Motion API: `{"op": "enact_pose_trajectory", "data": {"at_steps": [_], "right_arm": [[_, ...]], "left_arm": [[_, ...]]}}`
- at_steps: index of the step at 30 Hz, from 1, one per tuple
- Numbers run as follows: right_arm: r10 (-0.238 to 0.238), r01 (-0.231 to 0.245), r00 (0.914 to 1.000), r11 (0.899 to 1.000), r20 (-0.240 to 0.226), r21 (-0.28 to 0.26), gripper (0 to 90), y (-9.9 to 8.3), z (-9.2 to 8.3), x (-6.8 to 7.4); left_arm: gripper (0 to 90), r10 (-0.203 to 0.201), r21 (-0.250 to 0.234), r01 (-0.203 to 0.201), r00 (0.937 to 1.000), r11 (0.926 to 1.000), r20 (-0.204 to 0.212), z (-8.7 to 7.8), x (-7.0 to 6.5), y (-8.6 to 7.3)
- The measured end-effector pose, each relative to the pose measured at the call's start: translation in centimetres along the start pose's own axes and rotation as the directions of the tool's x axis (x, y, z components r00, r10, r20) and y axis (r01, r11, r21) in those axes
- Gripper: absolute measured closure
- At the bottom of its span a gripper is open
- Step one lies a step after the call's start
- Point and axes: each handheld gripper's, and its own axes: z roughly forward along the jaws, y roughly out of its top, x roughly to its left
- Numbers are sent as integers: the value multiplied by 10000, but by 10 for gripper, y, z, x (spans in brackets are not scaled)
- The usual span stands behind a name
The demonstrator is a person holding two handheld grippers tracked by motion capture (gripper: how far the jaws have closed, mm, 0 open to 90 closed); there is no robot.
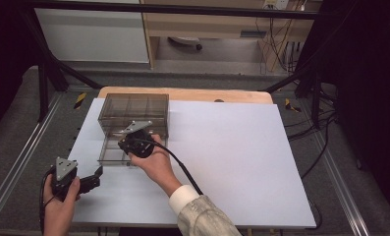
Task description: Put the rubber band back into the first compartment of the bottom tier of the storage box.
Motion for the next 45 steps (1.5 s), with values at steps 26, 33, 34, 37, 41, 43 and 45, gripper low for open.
{"op": "enact_pose_trajectory", "data": {"at_steps": [26, 33, 34, 37, 41, 43, 45], "right_arm": [[-31, 34, 9998, 9999, -185, 159, 839, -1, 11, 5], [227, -214, 9988, 9994, -441, 284, 839, -2, 24, 7], [190, -176, 9989, 9993, -434, 318, 839, -2, 25, 7], [131, -113, 9991, 9990, -397, 440, 839, -2, 29, 7], [197, -179, 9990, 9988, -391, 465, 838, -3, 33, 6], [230, -211, 9990, 9985, -372, 503, 838, -3, 34, 6], [273, -253, 9989, 9983, -389, 516, 838, -4, 36, 6]], "left_arm": [[88, 57, 37, -57, 10000, 10000, 0, 0, -2, 0], [86, -3, 90, 2, 10000, 10000, 64, 1, -2, -1], [86, -3, 108, 2, 10000, 9999, 74, 1, -2, -1], [86, 38, 124, -39, 10000, 9999, 80, 2, -3, -1], [86, 44, 145, -46, 9999, 9999, 139, 2, -4, -1], [86, 68, 161, -71, 9999, 9998, 159, 2, -4, -1], [85, 64, 175, -67, 9999, 9998, 157, 3, -5, -1]]}}
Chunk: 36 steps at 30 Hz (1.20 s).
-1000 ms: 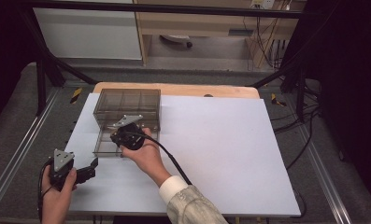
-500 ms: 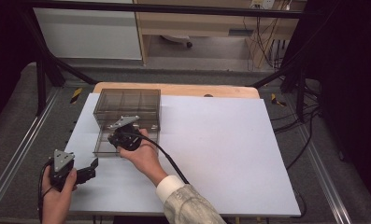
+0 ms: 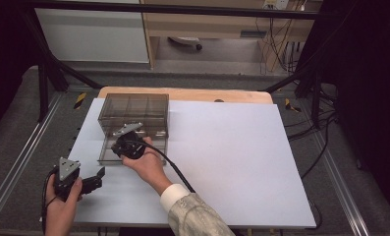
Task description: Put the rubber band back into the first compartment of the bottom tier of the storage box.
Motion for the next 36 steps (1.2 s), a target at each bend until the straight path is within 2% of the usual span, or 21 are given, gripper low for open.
{"op": "enact_pose_trajectory", "data": {"at_steps": [17, 36], "right_arm": [[158, -154, 9994, 9998, -308, 154, 835, -3, 16, 3], [-26, 33, 9995, 9998, -329, 209, 839, -2, 17, 6]], "left_arm": [[85, 104, 183, -104, 9999, 9998, 8, 3, -2, -1], [87, 129, 135, -129, 9999, 9998, -40, 2, -2, 0]]}}
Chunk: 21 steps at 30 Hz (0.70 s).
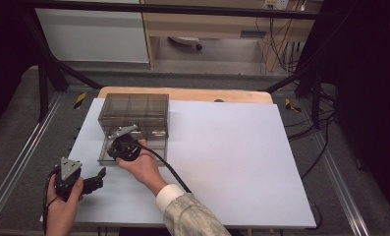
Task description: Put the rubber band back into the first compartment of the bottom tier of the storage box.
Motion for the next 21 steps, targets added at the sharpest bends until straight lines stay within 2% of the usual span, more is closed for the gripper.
{"op": "enact_pose_trajectory", "data": {"at_steps": [4, 14, 18, 20, 21], "right_arm": [[31, -31, 10000, 10000, -25, 37, 839, 1, 2, 1], [-99, 99, 9999, 9998, -54, 167, 836, 5, 7, 5], [-4, 3, 10000, 9998, 31, 196, 765, 5, 8, 5], [34, -36, 10000, 9997, 94, 221, 698, 6, 7, 5], [58, -60, 9999, 9997, 94, 239, 697, 6, 6, 4]], "left_arm": [[91, -32, -109, 31, 10000, 9999, -92, -1, 1, 1], [91, -18, -3, 18, 10000, 10000, -24, 0, 0, 0], [91, -33, 8, 33, 10000, 10000, -23, 0, 0, 0], [91, -22, 4, 22, 10000, 10000, -21, 0, 0, 0], [91, -18, 15, 18, 10000, 10000, -32, 0, 0, 0]]}}
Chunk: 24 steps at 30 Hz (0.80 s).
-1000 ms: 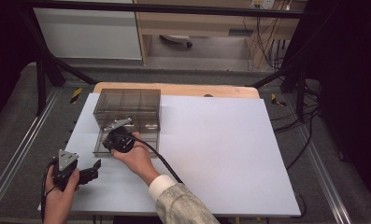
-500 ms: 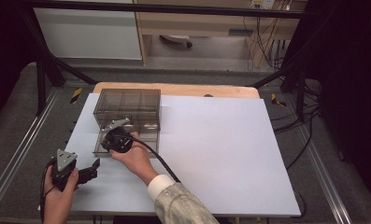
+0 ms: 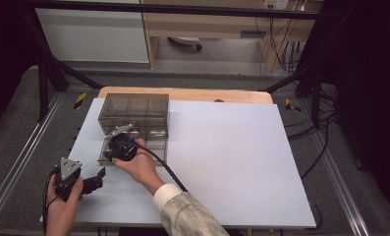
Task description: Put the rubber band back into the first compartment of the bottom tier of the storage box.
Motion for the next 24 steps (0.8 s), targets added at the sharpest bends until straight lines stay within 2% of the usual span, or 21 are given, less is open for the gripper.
{"op": "enact_pose_trajectory", "data": {"at_steps": [12, 24], "right_arm": [[-4, 5, 9996, 10000, 266, -12, 650, 1, -17, -7], [1, 2, 9989, 10000, 459, -61, 667, -3, -32, -16]], "left_arm": [[91, 36, 36, -36, 10000, 10000, -10, 1, -1, 0], [91, 94, 69, -94, 10000, 9999, 6, 1, -2, 0]]}}
